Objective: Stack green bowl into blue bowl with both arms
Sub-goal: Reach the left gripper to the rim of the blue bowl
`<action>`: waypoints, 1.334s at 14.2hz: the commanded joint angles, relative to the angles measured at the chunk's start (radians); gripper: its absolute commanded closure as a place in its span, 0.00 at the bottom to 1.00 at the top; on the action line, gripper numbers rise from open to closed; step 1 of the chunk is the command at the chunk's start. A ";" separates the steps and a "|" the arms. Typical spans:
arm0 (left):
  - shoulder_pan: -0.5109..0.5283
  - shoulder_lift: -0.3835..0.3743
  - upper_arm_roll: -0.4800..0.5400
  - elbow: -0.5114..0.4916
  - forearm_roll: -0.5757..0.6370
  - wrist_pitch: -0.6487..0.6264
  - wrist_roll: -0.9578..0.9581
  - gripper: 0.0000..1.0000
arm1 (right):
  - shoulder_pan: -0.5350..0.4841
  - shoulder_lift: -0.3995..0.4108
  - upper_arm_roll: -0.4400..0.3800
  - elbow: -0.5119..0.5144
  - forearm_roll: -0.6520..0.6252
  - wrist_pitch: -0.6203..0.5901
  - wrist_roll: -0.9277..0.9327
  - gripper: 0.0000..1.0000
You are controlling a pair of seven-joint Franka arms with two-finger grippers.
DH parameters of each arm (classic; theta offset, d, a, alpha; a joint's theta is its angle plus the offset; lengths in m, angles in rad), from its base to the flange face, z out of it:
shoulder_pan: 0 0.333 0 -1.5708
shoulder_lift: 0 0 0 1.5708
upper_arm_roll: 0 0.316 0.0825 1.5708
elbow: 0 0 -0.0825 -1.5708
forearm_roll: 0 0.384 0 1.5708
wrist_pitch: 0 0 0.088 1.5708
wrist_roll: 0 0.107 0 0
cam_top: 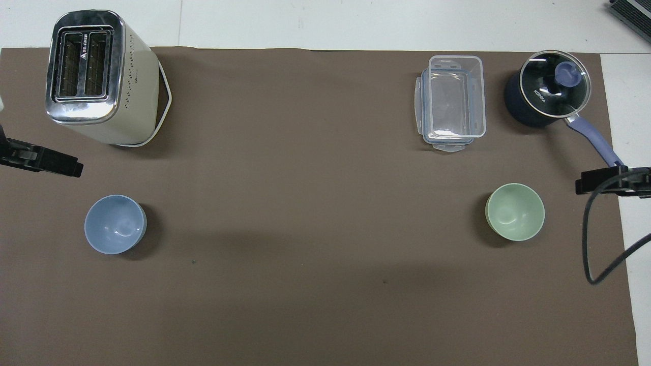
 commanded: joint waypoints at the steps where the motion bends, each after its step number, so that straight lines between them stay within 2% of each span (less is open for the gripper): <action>1: 0.049 -0.037 0.006 -0.072 -0.059 0.035 0.088 0.00 | -0.010 -0.004 0.004 0.008 0.018 -0.018 -0.008 0.00; 7: 0.141 -0.039 0.006 -0.214 -0.156 0.125 0.162 0.00 | -0.010 -0.004 0.003 0.008 0.018 -0.018 -0.008 0.00; 9: 0.185 -0.048 0.006 -0.251 -0.222 0.150 0.206 0.00 | -0.010 -0.004 0.004 0.008 0.018 -0.018 -0.008 0.00; 13: 0.216 -0.056 0.006 -0.315 -0.227 0.181 0.249 0.00 | -0.010 -0.004 0.003 0.008 0.018 -0.018 -0.008 0.00; 19: 0.283 -0.062 0.006 -0.452 -0.231 0.304 0.341 0.00 | -0.010 -0.004 0.004 0.008 0.018 -0.018 -0.008 0.00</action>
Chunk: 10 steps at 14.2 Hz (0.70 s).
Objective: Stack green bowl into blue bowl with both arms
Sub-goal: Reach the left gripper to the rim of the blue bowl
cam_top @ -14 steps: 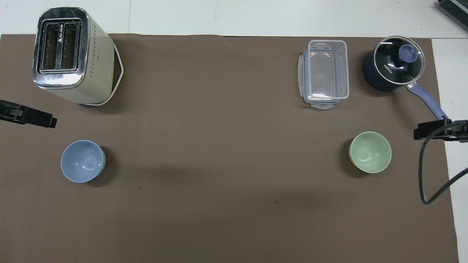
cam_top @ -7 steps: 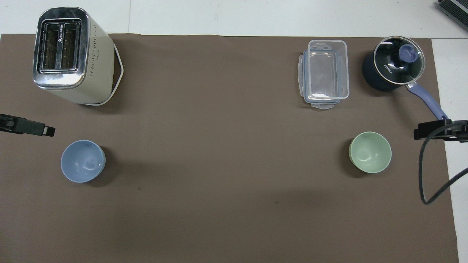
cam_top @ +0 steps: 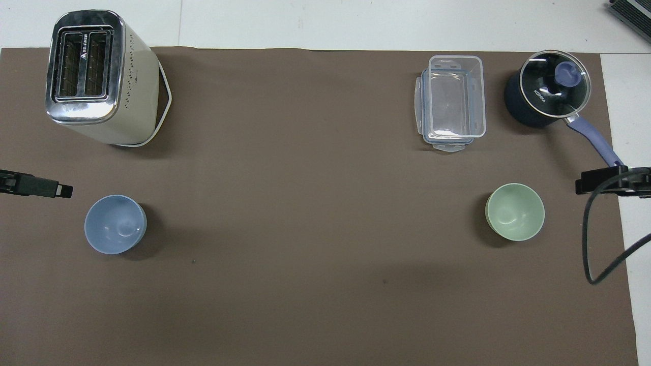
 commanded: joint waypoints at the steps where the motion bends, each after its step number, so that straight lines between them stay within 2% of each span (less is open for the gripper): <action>1: 0.042 -0.032 -0.009 -0.091 -0.021 0.053 0.078 0.00 | -0.010 -0.004 0.003 0.008 0.018 -0.018 -0.008 0.00; 3: 0.062 -0.027 -0.007 -0.150 -0.021 0.094 0.103 0.00 | -0.010 -0.004 0.003 0.008 0.018 -0.018 -0.008 0.00; 5: 0.063 -0.015 -0.007 -0.216 -0.021 0.198 0.109 0.02 | -0.010 -0.004 0.003 0.008 0.018 -0.018 -0.008 0.00; 10: 0.073 0.054 -0.009 -0.249 -0.021 0.278 0.119 0.13 | -0.010 -0.004 0.004 0.008 0.018 -0.018 -0.008 0.00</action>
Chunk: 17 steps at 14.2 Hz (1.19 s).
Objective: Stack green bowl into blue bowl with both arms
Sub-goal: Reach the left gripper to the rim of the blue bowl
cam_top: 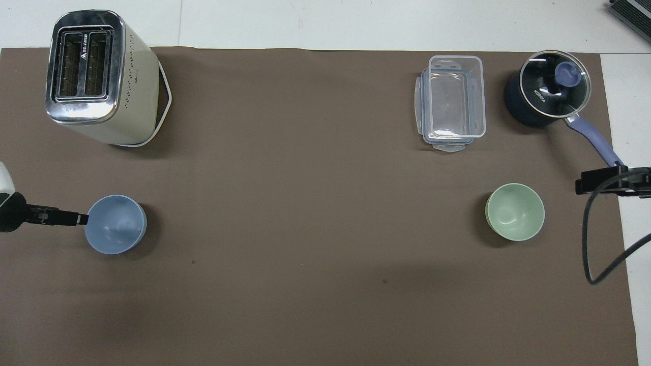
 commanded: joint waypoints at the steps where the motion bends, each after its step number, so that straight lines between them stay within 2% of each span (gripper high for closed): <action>1: 0.017 0.016 -0.009 -0.033 -0.020 0.051 0.024 0.14 | -0.010 -0.004 0.003 0.008 0.018 -0.018 -0.008 0.00; 4: 0.006 0.034 -0.011 -0.099 -0.022 0.152 0.015 0.20 | -0.010 -0.004 0.004 0.008 0.018 -0.018 -0.008 0.00; 7: 0.006 0.031 -0.011 -0.107 -0.056 0.154 0.013 0.31 | -0.010 -0.004 0.004 0.008 0.018 -0.018 -0.008 0.00; 9: 0.014 0.028 -0.011 -0.110 -0.059 0.149 0.013 0.52 | -0.010 -0.004 0.004 0.008 0.018 -0.018 -0.008 0.00; 12: 0.016 0.026 -0.011 -0.110 -0.074 0.126 0.015 1.00 | -0.010 -0.004 0.003 0.008 0.018 -0.018 -0.008 0.00; 17: 0.014 0.008 -0.009 -0.108 -0.074 0.103 0.024 1.00 | -0.010 -0.004 0.004 0.008 0.018 -0.018 -0.008 0.00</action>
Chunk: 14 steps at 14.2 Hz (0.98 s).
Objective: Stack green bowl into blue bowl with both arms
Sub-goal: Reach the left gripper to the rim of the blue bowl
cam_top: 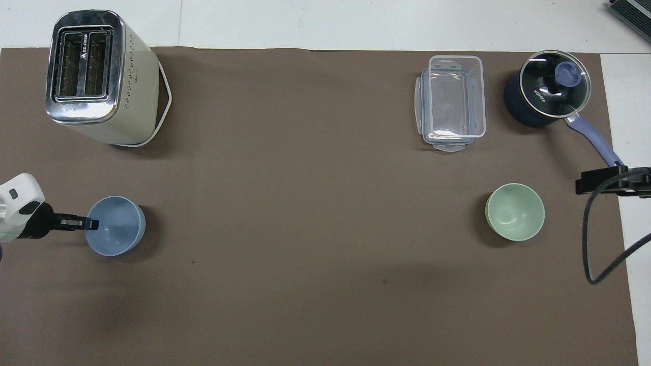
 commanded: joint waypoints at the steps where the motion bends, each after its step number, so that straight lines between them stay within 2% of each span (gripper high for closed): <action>1: 0.000 -0.055 -0.003 -0.021 -0.021 -0.023 0.023 1.00 | -0.010 -0.004 0.004 0.008 0.018 -0.018 -0.008 0.00; 4: -0.023 -0.101 -0.004 -0.028 -0.021 -0.058 0.014 1.00 | -0.010 -0.004 0.003 0.008 0.018 -0.018 -0.008 0.00; 8: -0.104 -0.173 -0.006 -0.087 -0.021 -0.057 -0.027 1.00 | -0.010 -0.004 0.003 0.008 0.018 -0.018 -0.008 0.00; 11: -0.247 -0.171 -0.006 -0.091 -0.021 -0.029 -0.191 1.00 | -0.010 -0.004 0.004 0.008 0.018 -0.018 -0.008 0.00; 14: -0.411 -0.162 -0.009 -0.091 -0.021 0.052 -0.413 1.00 | -0.010 -0.004 0.003 0.008 0.018 -0.018 -0.008 0.00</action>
